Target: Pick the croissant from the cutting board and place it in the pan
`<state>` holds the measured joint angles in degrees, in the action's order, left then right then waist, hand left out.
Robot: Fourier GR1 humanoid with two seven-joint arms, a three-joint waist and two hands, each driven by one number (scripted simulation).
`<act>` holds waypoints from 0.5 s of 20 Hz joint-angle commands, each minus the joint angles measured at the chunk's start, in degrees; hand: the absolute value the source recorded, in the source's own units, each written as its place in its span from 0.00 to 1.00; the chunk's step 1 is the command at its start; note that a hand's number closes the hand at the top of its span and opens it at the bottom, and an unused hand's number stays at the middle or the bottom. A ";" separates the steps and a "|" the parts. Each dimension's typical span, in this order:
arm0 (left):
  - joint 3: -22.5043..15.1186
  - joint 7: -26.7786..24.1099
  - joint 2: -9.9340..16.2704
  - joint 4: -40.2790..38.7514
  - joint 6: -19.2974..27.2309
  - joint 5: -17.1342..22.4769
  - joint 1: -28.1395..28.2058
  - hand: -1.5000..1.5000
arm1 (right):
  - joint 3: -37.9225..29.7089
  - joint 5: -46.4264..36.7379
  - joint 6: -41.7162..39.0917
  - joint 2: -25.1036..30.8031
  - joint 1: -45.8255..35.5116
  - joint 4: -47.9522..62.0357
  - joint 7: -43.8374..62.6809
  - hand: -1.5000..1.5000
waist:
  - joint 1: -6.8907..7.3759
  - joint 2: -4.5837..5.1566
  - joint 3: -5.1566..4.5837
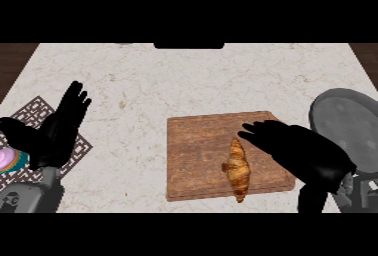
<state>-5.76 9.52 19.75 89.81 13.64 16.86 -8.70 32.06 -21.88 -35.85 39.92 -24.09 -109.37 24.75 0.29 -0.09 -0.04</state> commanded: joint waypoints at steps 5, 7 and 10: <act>1.55 0.82 -0.56 1.97 -1.45 -1.53 2.42 0.50 | 3.34 -11.82 -3.65 -5.44 1.17 -4.10 6.71 0.00 | -0.14 0.02 0.03; 2.25 1.03 -1.01 3.46 -2.10 -1.74 2.47 0.50 | 2.05 -10.90 -7.39 -9.65 1.32 -6.23 11.39 0.00 | -0.19 0.00 0.02; 3.42 0.08 -2.38 -2.36 -3.14 -2.62 -1.17 0.50 | 2.07 -15.14 -4.81 -13.12 1.04 -2.23 6.26 0.00 | -0.25 0.10 0.03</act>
<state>-3.34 10.74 18.68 90.15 11.66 15.31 -8.72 34.48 -33.01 -41.01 30.40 -24.18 -112.84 32.66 0.13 -0.05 -0.02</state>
